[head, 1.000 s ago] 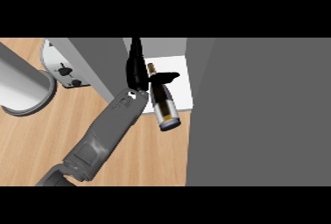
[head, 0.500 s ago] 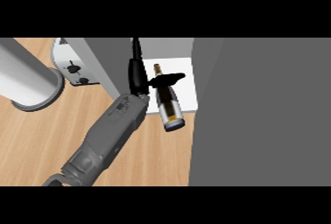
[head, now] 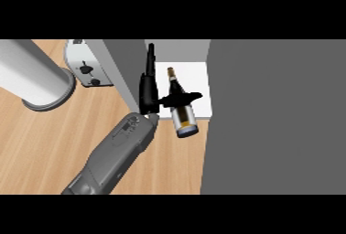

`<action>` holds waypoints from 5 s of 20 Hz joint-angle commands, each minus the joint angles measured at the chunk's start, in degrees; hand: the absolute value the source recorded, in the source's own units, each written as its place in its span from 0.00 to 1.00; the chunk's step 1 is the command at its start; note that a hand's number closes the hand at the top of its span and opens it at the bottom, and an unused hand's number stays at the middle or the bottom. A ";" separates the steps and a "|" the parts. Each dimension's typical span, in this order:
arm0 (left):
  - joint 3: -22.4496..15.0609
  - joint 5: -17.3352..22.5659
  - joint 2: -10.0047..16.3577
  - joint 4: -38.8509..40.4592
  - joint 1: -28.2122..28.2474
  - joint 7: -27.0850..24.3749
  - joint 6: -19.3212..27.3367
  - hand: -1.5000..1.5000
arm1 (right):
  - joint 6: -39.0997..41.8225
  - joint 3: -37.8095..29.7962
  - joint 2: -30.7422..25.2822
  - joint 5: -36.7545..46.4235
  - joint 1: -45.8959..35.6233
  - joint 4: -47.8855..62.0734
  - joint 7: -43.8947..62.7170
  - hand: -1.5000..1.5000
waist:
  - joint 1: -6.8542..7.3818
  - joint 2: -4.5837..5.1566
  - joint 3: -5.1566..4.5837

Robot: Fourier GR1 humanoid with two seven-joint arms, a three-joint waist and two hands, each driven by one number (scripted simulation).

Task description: Pick up the wine, place it into the cabinet and close the cabinet

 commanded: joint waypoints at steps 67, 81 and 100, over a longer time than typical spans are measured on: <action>17.75 15.37 35.20 -60.22 60.54 2.76 -51.55 1.00 | -14.50 21.48 4.14 -3.69 -48.47 11.29 27.06 1.00 | 2.13 0.20 -0.09; 22.07 13.31 31.88 -59.64 59.97 4.79 -53.97 1.00 | -30.35 13.30 4.23 -18.79 -79.34 39.42 17.76 1.00 | 1.90 0.31 0.01; 27.54 11.75 29.64 -58.19 59.74 7.08 -59.86 1.00 | -19.81 3.21 2.06 -20.81 -76.65 63.33 3.78 1.00 | 1.39 0.39 0.02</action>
